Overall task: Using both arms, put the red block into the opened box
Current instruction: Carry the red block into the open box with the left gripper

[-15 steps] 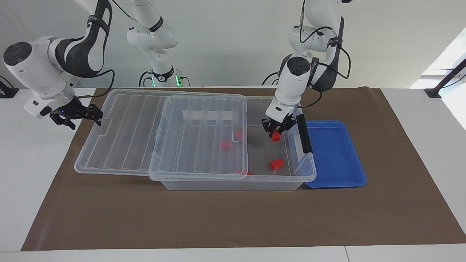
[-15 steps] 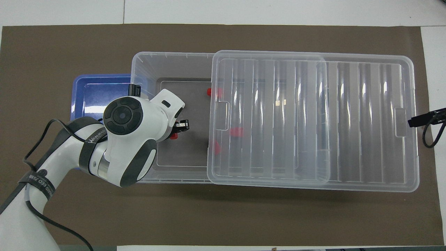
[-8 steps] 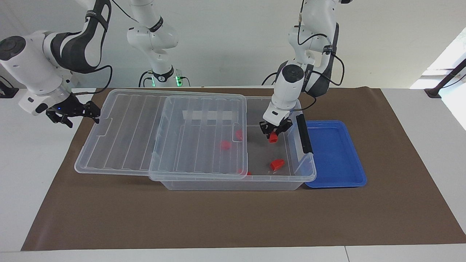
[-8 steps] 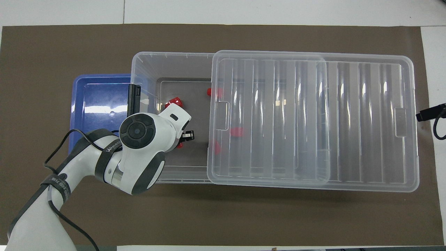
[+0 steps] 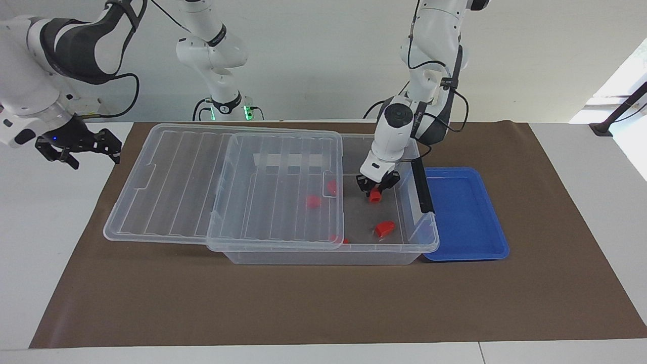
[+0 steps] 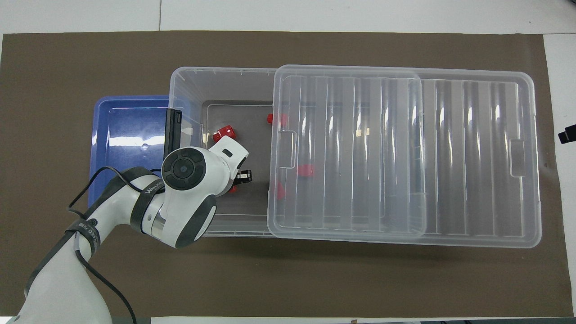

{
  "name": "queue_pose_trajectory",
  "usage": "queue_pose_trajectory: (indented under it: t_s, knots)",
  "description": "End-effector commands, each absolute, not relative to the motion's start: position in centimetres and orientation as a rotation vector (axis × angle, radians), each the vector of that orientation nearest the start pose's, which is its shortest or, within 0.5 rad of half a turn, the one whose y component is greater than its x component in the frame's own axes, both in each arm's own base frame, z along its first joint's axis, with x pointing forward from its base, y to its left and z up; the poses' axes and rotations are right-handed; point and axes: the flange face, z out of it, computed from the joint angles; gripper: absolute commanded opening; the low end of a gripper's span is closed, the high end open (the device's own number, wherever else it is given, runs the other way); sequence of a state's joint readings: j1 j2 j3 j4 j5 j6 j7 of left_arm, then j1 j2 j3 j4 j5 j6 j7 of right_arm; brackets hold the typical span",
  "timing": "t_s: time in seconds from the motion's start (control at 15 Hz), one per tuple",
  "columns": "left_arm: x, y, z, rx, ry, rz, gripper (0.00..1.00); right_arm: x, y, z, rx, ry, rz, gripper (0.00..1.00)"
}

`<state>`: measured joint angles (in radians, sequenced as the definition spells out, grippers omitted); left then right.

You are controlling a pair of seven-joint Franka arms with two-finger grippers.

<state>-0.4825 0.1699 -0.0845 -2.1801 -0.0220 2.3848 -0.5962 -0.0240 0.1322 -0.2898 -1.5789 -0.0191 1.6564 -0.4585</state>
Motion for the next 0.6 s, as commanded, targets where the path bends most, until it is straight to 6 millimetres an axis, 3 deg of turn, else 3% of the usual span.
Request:
queue_pose_trajectory:
  t_s: [0.0, 0.07, 0.53]
  knots:
    - [47.1, -30.3, 32.8, -3.186, -0.111, -0.071, 1.0, 56.6, -20.3, 55.0, -3.16, -0.149, 0.091, 1.0]
    - [47.1, -30.4, 34.1, -3.191, -0.108, -0.086, 1.0, 56.1, -20.7, 54.2, -3.152, -0.136, 0.106, 1.0]
    - [48.5, -29.9, 44.1, -3.185, -0.118, -0.097, 1.0, 55.6, -21.2, 53.8, -3.148, -0.125, 0.094, 1.0]
